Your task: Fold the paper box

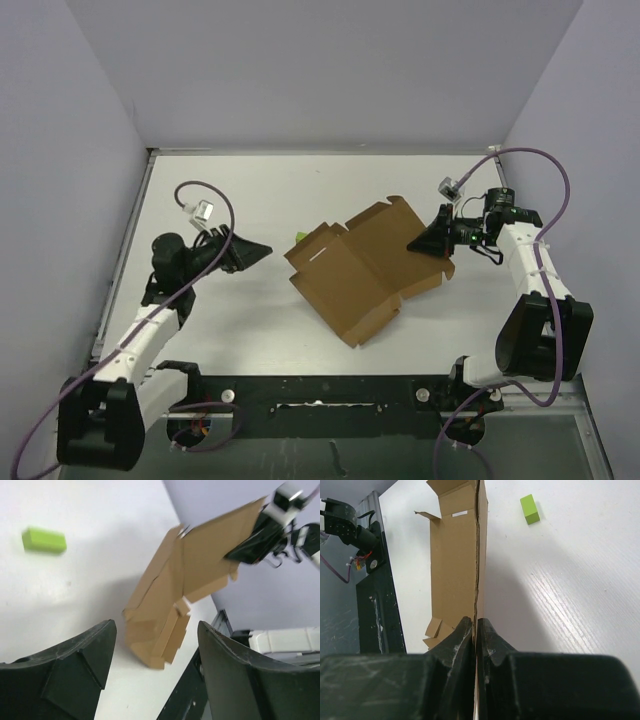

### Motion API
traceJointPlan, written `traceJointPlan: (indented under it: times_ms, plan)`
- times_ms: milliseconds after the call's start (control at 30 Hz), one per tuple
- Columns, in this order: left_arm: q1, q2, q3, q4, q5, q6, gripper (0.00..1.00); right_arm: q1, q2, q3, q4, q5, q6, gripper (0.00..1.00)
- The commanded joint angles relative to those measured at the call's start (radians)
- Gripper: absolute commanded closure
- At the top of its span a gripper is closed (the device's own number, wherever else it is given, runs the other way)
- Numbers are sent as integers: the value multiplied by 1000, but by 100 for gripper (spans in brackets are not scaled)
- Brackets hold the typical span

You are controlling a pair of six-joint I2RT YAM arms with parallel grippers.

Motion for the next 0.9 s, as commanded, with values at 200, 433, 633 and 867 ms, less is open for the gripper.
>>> traceJointPlan:
  times_ms: [200,433,633,867]
  plan:
    - [59,24,454,-293,141,260,35,134,-91,211,-132,54,-198,100]
    - [28,164,649,-122,372,290,49,283,-62,418,-327,103,-330,100]
    - [12,225,637,229,492,136,67,349,-56,518,-446,125,-404,100]
    - [-16,221,625,251,580,277,67,389,-67,579,-499,127,-431,100]
